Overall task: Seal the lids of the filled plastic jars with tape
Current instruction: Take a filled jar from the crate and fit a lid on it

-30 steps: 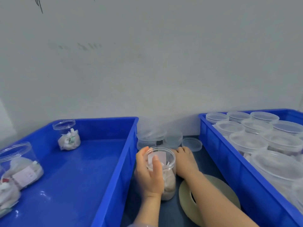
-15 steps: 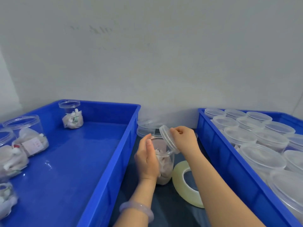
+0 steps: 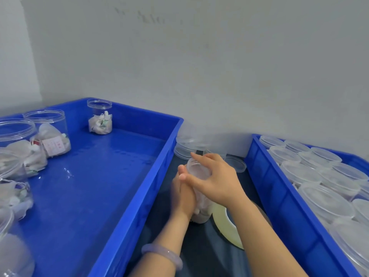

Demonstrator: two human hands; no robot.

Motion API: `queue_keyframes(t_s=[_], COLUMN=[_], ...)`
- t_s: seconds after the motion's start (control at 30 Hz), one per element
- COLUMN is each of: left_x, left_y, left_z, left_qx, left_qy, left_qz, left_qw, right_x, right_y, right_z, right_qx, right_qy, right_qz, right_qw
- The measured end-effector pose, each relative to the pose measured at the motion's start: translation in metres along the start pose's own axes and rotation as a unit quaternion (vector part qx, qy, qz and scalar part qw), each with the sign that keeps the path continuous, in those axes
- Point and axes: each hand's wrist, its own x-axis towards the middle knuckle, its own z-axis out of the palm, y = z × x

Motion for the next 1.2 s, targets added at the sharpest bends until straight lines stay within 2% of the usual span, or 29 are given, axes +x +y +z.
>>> queue_keyframes(t_s=[0.1, 0.17, 0.23, 0.33, 0.4, 0.47, 0.57, 0.63, 0.67, 0.73, 0.87, 0.93, 1.0, 1.07, 1.17, 1.2], left_x=[0.002, 0.003, 0.004, 0.004, 0.003, 0.001, -0.005, -0.010, -0.010, -0.010, -0.010, -0.009, -0.008, -0.006, -0.006, -0.006], left_y=[-0.005, -0.006, -0.008, -0.010, -0.009, -0.007, -0.004, -0.004, -0.005, -0.005, 0.000, 0.000, -0.002, -0.001, -0.002, 0.000], left_z=[-0.002, -0.002, -0.004, -0.006, -0.005, -0.002, 0.002, 0.003, 0.003, 0.002, 0.003, 0.001, -0.001, -0.004, -0.008, -0.007], left_qx=[-0.016, -0.015, -0.005, -0.009, -0.038, -0.051, -0.034, 0.007, 0.029, 0.039, 0.056, 0.004, -0.007, -0.001, -0.006, -0.006], left_qy=[-0.011, -0.021, -0.033, -0.032, -0.023, 0.003, 0.059, 0.062, 0.062, 0.060, 0.057, 0.076, 0.057, 0.030, 0.026, 0.030], left_qz=[0.026, 0.034, 0.041, 0.006, -0.027, -0.024, -0.008, 0.005, 0.014, 0.023, 0.000, 0.007, 0.009, 0.014, 0.014, 0.014], left_qw=[0.999, 0.999, 0.999, 0.999, 0.999, 0.998, 0.998, 0.998, 0.998, 0.997, 0.997, 0.997, 0.998, 0.999, 1.000, 0.999], right_x=[0.006, 0.008, 0.011, 0.013, 0.011, 0.007, 0.000, -0.002, -0.003, -0.006, -0.025, -0.037, -0.035, -0.019, 0.000, 0.002], right_y=[0.007, 0.008, 0.005, -0.003, -0.003, -0.002, -0.010, -0.023, -0.030, -0.035, -0.028, -0.023, -0.021, -0.017, -0.013, -0.011], right_z=[-0.009, -0.014, -0.014, -0.007, -0.008, -0.010, 0.004, 0.020, 0.026, 0.026, -0.006, -0.013, -0.021, -0.029, -0.030, -0.027], right_qx=[0.153, 0.162, 0.108, -0.019, -0.043, -0.042, -0.078, -0.157, -0.190, -0.218, -0.084, -0.123, -0.172, -0.165, -0.044, -0.003], right_qy=[-0.021, -0.043, -0.062, -0.093, -0.095, -0.081, 0.002, 0.069, 0.076, 0.043, -0.077, -0.067, -0.039, -0.054, -0.159, -0.171], right_qz=[0.037, 0.034, 0.021, -0.035, -0.049, -0.048, 0.035, 0.111, 0.133, 0.136, 0.143, 0.120, 0.107, 0.093, 0.043, 0.043], right_qw=[0.987, 0.985, 0.992, 0.995, 0.993, 0.995, 0.996, 0.979, 0.970, 0.965, 0.983, 0.983, 0.979, 0.980, 0.985, 0.984])
